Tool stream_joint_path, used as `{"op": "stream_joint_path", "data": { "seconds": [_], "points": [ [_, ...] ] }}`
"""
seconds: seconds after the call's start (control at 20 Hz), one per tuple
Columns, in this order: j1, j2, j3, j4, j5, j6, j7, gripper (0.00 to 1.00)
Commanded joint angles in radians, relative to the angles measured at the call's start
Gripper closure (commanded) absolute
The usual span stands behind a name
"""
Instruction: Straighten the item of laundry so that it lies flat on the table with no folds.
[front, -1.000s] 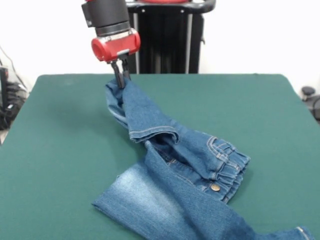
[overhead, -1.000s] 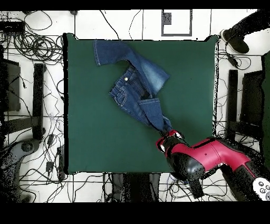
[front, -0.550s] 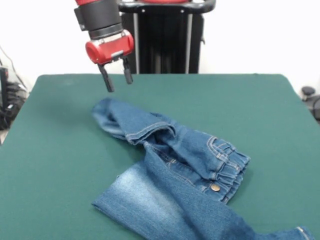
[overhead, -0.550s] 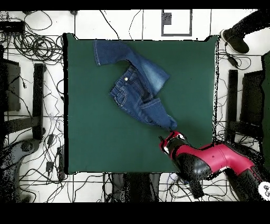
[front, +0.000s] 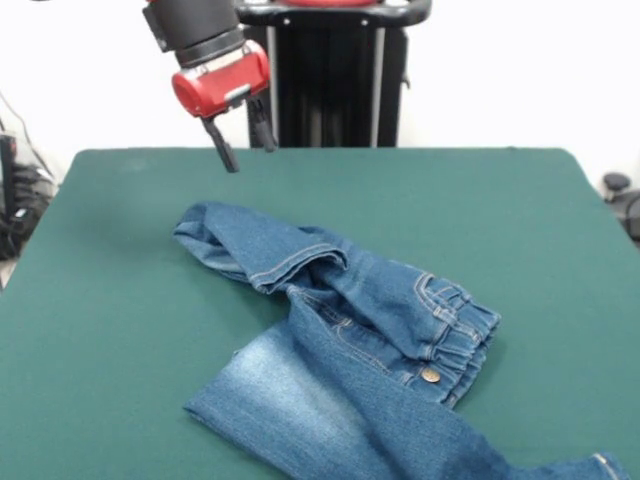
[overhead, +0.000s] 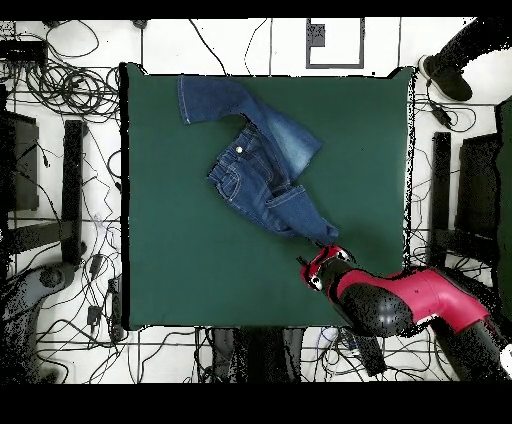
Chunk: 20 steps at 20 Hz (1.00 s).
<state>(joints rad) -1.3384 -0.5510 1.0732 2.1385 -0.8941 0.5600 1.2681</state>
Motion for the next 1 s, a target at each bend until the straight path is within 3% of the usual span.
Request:
{"op": "stream_joint_path", "data": {
  "seconds": [0.05,0.35,0.6,1.0],
  "points": [
    [0.047,-0.047,0.114,-0.042,0.082,0.117,-0.229,0.0],
    [0.117,-0.068,0.113,-0.099,0.087,0.048,-0.104,0.0],
    [0.214,-0.062,0.025,-0.16,0.012,-0.026,-0.003,0.0],
    [0.296,-0.031,-0.055,-0.221,-0.032,-0.057,0.033,0.0]
  ]
}}
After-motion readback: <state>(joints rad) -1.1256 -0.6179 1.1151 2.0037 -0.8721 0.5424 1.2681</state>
